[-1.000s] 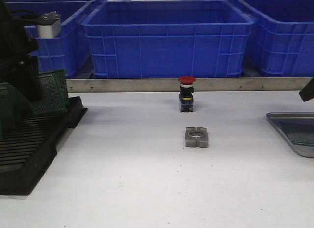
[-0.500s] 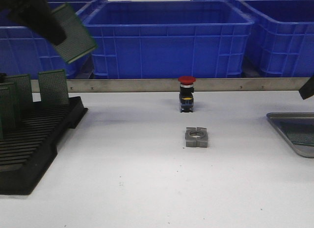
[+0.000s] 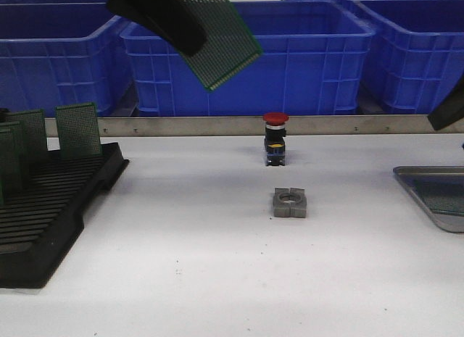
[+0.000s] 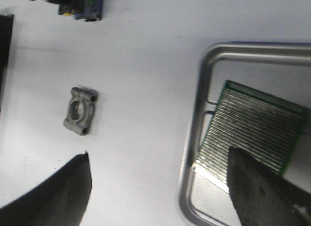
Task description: Place circuit board on tray
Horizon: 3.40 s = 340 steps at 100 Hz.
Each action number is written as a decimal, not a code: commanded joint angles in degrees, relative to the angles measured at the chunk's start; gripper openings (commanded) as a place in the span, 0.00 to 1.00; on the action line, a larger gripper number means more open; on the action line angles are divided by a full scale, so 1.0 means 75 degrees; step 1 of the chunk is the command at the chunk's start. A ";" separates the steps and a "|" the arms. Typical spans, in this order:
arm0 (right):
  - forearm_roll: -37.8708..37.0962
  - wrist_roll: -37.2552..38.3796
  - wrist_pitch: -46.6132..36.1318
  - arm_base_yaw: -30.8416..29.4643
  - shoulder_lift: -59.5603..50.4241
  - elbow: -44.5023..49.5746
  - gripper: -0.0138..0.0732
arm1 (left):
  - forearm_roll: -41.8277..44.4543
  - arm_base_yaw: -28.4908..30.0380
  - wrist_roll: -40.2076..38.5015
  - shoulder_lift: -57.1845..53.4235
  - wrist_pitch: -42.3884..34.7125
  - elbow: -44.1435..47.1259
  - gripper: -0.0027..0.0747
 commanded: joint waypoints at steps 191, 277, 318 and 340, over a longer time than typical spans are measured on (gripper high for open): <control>0.1644 -0.4143 0.0579 0.4579 -0.1680 -0.0219 0.27 | -0.0177 -0.0544 -0.0088 -0.0386 0.0405 -0.0098 0.01; 0.0387 -0.3501 0.0483 0.3971 -0.2336 -0.0219 0.09 | -0.0177 -0.0544 -0.0088 -0.0386 0.0144 -0.0098 0.86; -0.0001 -0.1454 0.0745 0.0852 -0.2540 -0.0219 0.08 | -0.0177 -0.0544 -0.0088 -0.0386 0.0144 -0.0098 0.86; -0.0008 0.0157 0.0965 -0.0419 -0.1595 -0.0219 0.08 | -0.0177 -0.0544 -0.0088 -0.0386 0.0144 -0.0098 0.86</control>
